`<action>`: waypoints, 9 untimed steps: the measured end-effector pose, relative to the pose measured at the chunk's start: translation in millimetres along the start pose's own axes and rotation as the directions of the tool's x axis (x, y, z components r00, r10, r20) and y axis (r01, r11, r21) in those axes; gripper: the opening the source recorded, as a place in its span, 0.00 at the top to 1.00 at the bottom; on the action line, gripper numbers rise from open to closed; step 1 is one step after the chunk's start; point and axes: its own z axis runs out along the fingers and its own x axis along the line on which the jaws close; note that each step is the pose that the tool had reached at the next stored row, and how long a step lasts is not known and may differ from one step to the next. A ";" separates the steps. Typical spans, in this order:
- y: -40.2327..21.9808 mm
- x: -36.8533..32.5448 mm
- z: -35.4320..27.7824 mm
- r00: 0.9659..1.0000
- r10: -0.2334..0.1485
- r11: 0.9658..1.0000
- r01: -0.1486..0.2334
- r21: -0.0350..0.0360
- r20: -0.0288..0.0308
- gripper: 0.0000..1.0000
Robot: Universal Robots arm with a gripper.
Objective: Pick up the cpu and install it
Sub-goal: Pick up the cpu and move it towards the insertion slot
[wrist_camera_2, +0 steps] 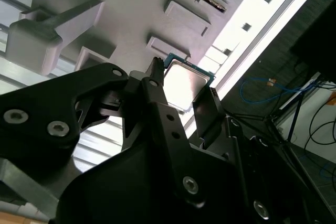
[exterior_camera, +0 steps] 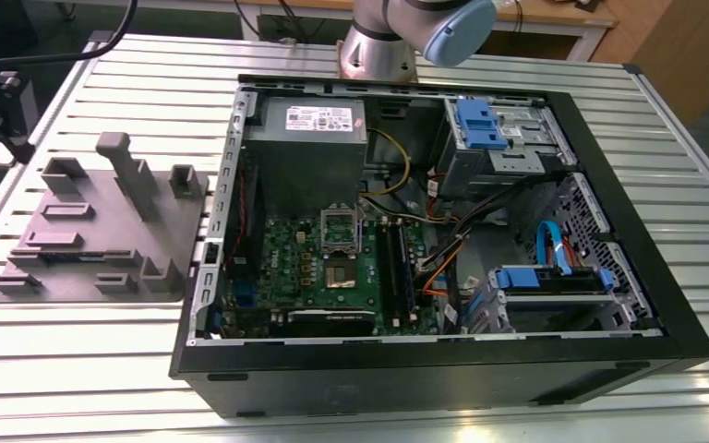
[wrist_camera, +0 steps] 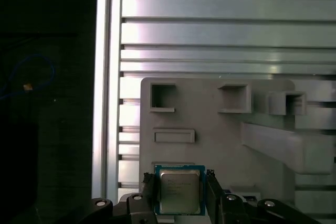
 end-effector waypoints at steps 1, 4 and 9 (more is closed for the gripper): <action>0.1 0.0 -1.0 1.000 0.000 1.000 0.000 0.000 0.000 0.53; 0.2 0.0 -3.6 1.000 0.000 1.000 0.000 0.000 0.000 0.53; 0.3 0.1 -7.6 1.000 0.000 1.000 0.000 0.000 0.000 0.53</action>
